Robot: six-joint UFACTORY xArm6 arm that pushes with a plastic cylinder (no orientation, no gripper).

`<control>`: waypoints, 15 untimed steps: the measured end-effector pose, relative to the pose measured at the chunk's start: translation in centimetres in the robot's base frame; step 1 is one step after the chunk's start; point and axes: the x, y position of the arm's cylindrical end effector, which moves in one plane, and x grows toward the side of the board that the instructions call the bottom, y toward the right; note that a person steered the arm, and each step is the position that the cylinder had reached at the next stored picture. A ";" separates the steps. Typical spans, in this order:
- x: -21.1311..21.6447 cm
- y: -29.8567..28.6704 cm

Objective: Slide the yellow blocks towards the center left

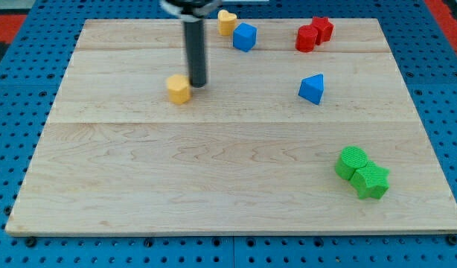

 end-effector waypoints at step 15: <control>-13.7 -12.3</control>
